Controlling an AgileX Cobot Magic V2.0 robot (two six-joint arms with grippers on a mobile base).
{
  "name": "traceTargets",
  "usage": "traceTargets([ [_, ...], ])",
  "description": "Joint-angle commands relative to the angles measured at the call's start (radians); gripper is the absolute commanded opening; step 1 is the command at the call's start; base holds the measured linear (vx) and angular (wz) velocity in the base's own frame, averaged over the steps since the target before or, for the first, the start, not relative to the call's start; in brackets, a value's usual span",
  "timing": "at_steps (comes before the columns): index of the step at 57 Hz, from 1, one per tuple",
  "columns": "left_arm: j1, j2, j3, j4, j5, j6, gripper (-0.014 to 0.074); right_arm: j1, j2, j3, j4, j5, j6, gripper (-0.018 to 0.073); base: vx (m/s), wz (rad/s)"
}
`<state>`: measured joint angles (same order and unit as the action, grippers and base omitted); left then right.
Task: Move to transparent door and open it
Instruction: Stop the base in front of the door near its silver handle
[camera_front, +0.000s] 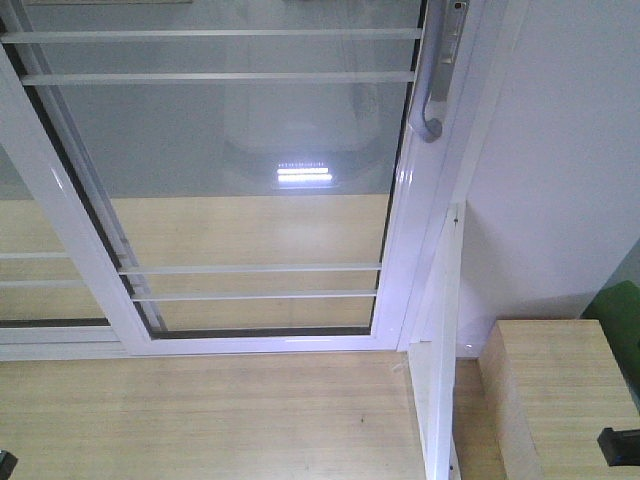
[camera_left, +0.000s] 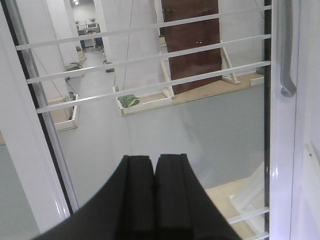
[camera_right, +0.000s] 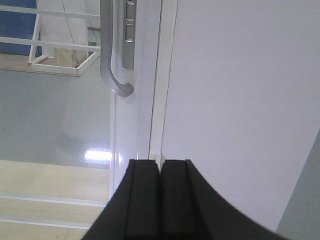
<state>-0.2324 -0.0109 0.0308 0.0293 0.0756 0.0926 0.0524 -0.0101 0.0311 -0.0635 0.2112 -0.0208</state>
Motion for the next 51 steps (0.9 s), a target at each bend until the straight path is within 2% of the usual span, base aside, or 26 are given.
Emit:
traceTargets([
  [1, 0.002, -0.005, 0.015, -0.009, -0.081, -0.002, -0.0006, -0.005, -0.016, 0.003, -0.009, -0.085, -0.001, 0.0001, 0.12, 0.03],
  [39, 0.002, 0.012, 0.015, -0.009, -0.090, -0.002, -0.0006, -0.006, -0.005, 0.003, -0.009, -0.091, -0.001, 0.0001, 0.10, 0.03],
  [51, 0.003, 0.016, 0.015, -0.009, -0.060, -0.002, -0.0006, -0.004, -0.005, 0.003, -0.009, -0.083, -0.001, 0.0001, 0.00, -0.02],
])
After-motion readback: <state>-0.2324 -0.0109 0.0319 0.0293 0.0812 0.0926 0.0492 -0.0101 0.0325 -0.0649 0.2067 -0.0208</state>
